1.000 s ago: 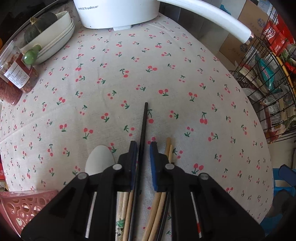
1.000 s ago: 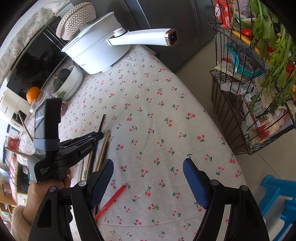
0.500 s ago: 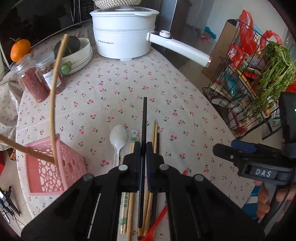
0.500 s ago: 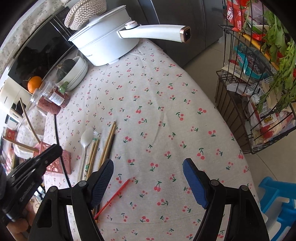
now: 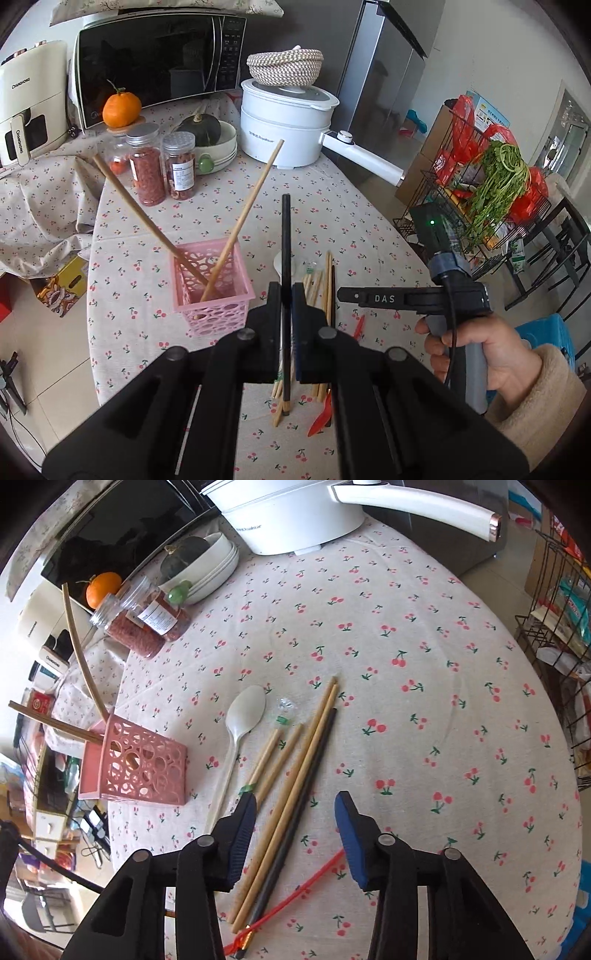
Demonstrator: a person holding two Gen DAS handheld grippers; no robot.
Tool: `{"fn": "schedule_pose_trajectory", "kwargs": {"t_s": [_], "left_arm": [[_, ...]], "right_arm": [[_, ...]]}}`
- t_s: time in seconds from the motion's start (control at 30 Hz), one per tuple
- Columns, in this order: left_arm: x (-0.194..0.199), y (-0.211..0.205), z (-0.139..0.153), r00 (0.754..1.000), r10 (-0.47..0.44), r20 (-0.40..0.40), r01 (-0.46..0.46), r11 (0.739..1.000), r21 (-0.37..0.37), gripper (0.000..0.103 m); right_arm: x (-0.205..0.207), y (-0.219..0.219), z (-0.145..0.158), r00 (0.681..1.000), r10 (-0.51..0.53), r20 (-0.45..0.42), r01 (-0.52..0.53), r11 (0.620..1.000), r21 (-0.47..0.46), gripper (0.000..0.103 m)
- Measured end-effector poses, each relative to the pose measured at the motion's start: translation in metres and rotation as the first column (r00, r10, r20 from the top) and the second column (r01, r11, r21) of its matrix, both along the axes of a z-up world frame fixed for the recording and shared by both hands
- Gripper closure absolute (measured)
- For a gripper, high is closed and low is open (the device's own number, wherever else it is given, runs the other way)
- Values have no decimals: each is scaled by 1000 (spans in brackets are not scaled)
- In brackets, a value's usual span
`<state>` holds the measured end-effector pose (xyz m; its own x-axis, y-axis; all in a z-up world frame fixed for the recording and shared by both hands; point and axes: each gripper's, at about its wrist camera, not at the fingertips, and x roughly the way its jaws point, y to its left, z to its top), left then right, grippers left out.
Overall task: Organize utensils
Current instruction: 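Lift the black chopstick with the left tool while the right tool grasps a wooden chopstick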
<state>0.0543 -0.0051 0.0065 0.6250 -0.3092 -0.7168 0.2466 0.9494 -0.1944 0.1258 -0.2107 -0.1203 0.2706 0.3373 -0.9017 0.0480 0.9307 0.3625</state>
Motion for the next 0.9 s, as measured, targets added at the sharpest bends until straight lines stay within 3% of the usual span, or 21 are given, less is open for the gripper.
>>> {"fn": "schedule_pose_trajectory", "kwargs": {"t_s": [0.1,0.2,0.33,0.73,0.9], "left_arm": [[-3,12,3,1000,14,2,-14,1000,-23,97],[-6,22,7,1000,16,9,-16,999,-40,97],[-8,31,11,1000,22,14,-21,998,-63,97],[-11,43,15,999,36,13,-35,995,-95,97],[-11,50,15,999,47,14,-46,994,-98,97]], "right_arm": [[9,9,-9,1000,-5,-15,5,1000,5,74],[18,13,-18,999,-18,-36,19,999,27,78],[25,17,-30,997,-39,-66,41,999,29,78],[35,37,-31,998,-40,-52,41,999,5,78],[33,30,-37,993,-69,-92,69,998,0,78]]}}
